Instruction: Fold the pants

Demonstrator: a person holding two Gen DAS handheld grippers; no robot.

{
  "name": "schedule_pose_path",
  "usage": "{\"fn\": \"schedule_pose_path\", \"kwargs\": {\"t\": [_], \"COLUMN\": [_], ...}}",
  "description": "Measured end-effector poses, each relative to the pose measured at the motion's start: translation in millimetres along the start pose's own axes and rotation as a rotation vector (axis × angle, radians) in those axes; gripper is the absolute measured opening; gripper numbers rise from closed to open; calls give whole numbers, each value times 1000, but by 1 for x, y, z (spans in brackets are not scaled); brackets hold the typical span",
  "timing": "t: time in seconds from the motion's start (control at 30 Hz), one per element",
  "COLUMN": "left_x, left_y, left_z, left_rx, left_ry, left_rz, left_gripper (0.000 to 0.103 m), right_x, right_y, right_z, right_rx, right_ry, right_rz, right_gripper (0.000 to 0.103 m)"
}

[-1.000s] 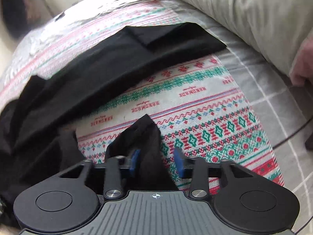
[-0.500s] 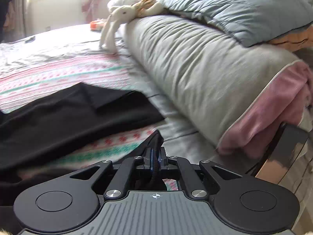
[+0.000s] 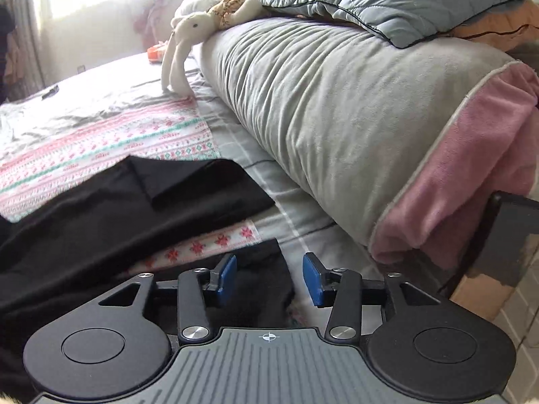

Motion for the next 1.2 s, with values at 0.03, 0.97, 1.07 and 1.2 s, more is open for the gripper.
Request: {"fn": "schedule_pose_path", "kwargs": {"t": [0.03, 0.97, 1.07, 1.2], "left_x": [-2, -31, -28, -40], "left_y": [-2, 1, -10, -17], "left_z": [-2, 11, -2, -23], "left_rx": [5, 123, 56, -48], "left_ry": [18, 85, 112, 156], "left_rz": [-2, 144, 126, 173], "left_gripper": [62, 31, 31, 31], "right_x": [-6, -54, -49, -53], "right_y": [-2, -13, -23, -30], "right_z": [-4, 0, -5, -15], "right_rx": [-6, -160, -235, -316], "right_ry": [-8, -227, -273, -334], "right_rz": [14, 111, 93, 127], "right_gripper": [43, 2, 2, 3]}}
Point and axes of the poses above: each gripper's, at about its wrist camera, not at the fingertips, and y roughly the way its jaws point, z to its left, x to its top, the point moved 8 cm from there along y, roughly the way its jaws point, and after that the axes turned 3 degrees about -x, right-handed, at the moved point
